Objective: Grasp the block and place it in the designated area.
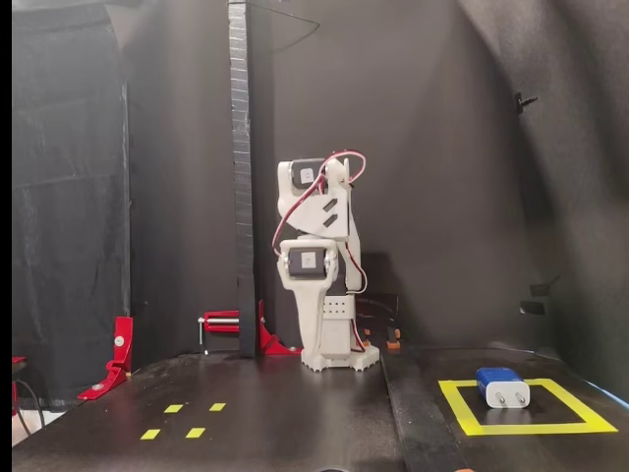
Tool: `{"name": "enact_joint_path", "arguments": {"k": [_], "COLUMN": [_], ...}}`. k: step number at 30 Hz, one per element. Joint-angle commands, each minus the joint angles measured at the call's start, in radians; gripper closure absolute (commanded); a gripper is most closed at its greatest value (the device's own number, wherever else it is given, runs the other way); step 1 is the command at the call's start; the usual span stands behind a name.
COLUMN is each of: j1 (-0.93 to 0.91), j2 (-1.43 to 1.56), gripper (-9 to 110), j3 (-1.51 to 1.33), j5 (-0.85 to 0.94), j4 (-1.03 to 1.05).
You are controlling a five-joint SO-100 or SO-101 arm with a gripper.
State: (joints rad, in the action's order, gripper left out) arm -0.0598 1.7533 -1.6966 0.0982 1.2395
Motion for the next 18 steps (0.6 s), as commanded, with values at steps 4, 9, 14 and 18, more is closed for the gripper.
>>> {"name": "enact_joint_path", "arguments": {"k": [4,9,14,18], "j1": [-0.023,-0.037,-0.04,-0.043], "j2": [0.276,0.495,0.678,0.819], "gripper": [102,102,102,102], "j3": [-0.209,-0.42,-0.54,-0.68], "j5": [0.025,0.031,0.029,0.026], "j4": [-0.253,-0.491,-0.629,-0.79]}}
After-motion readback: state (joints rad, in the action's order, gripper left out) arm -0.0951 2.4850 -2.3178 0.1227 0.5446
